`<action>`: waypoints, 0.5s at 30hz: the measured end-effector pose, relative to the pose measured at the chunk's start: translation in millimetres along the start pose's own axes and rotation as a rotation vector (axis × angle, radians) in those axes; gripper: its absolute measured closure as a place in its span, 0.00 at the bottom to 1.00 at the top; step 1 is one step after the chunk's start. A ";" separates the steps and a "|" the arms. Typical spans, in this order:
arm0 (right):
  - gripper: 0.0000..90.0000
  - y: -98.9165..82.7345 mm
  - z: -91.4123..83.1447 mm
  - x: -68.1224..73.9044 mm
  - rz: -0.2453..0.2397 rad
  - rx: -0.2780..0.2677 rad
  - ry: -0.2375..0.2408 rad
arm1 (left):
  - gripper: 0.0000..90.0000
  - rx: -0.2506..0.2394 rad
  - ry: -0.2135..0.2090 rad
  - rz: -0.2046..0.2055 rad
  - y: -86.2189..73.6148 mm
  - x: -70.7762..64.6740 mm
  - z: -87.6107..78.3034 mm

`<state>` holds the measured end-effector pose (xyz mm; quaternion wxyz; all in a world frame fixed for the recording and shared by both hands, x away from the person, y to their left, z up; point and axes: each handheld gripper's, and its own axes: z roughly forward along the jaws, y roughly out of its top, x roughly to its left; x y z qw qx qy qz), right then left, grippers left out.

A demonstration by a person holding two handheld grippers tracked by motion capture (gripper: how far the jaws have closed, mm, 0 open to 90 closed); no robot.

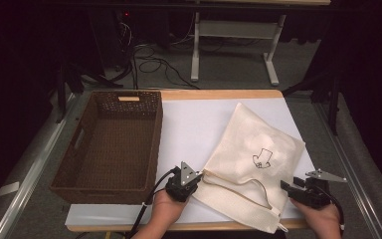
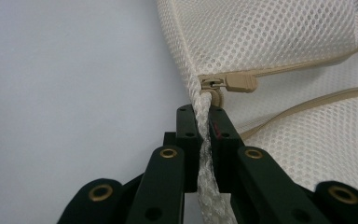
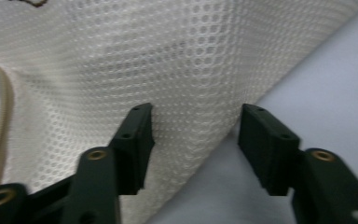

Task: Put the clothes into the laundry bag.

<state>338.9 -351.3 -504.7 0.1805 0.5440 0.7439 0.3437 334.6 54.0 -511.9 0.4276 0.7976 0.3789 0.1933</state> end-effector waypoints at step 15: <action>0.98 45.4 34.9 8.5 -0.156 -0.047 0.051 | 0.92 0.034 -0.062 -0.010 -25.0 -29.0 -21.7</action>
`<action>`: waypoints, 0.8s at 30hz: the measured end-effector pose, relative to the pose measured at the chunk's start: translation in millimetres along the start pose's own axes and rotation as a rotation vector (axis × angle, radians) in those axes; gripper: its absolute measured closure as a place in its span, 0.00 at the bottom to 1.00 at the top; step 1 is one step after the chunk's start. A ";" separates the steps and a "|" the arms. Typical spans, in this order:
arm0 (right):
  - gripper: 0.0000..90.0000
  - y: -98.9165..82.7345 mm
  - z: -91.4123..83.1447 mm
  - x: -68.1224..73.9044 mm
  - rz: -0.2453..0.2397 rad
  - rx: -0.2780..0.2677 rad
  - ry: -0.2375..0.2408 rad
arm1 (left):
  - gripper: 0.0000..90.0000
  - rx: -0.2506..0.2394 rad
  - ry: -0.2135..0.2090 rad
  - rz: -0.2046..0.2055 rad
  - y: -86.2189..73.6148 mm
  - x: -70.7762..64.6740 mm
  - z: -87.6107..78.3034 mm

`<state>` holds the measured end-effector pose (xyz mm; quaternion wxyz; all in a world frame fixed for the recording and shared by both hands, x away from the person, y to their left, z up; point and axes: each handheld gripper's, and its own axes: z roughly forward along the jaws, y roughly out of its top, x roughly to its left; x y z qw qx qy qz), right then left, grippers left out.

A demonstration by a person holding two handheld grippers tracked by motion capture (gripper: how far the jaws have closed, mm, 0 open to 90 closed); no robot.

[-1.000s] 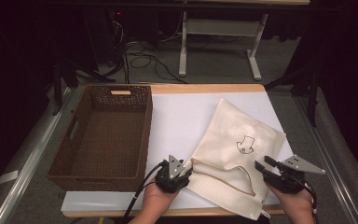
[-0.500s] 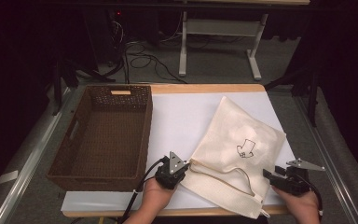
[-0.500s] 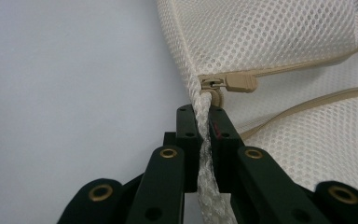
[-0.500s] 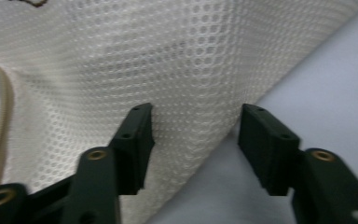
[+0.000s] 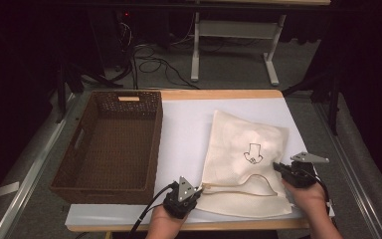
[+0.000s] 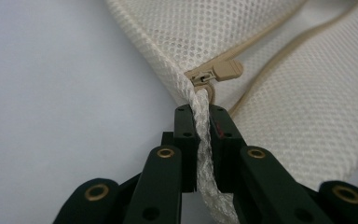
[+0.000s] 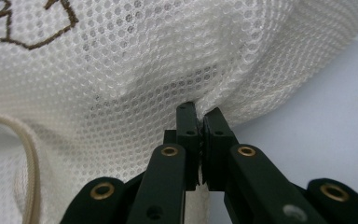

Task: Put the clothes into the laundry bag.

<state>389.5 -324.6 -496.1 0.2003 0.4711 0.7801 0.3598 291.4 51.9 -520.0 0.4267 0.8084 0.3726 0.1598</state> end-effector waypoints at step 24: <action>0.46 19.3 -25.5 2.2 0.004 -0.186 0.020 | 0.26 -0.160 0.147 -0.059 15.2 9.2 -32.5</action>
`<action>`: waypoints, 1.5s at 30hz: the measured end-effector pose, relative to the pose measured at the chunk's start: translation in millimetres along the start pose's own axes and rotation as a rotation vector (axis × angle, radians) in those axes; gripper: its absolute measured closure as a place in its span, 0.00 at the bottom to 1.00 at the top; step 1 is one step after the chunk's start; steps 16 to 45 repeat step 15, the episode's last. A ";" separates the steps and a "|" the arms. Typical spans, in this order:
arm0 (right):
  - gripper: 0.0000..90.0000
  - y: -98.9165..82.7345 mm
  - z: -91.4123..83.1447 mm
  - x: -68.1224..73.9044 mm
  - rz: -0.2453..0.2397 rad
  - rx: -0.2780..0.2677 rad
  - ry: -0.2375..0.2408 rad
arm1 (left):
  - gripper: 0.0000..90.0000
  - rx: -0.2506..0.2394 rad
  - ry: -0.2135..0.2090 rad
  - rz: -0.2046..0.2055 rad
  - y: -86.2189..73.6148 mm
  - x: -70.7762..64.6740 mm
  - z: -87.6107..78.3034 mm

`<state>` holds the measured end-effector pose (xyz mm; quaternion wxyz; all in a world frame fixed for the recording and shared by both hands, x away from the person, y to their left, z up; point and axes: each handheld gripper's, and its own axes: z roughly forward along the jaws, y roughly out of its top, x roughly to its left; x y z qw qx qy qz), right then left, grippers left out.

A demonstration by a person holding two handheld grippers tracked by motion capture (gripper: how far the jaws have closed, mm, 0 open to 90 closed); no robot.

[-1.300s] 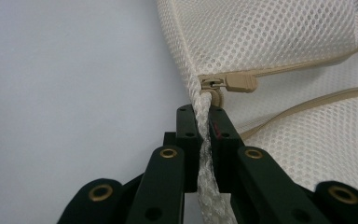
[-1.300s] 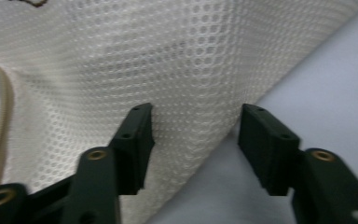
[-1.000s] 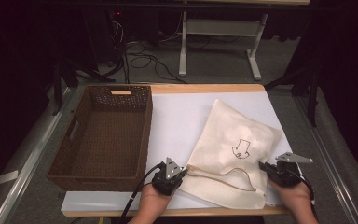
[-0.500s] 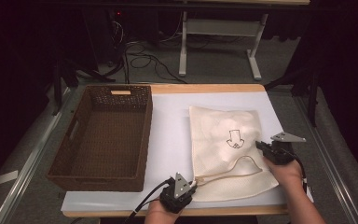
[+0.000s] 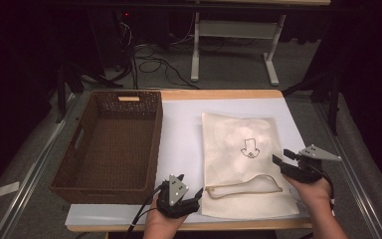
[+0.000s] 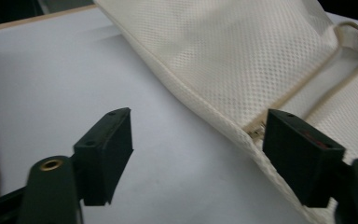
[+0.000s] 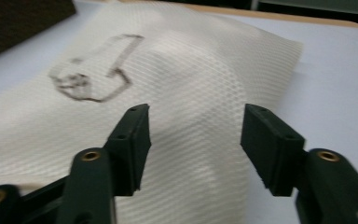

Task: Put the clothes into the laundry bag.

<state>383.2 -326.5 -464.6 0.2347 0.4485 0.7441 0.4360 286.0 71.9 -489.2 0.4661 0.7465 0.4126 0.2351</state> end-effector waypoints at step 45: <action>0.00 -14.4 -39.6 32.9 -0.004 -0.072 0.029 | 0.00 0.034 -0.006 0.030 11.0 11.4 10.6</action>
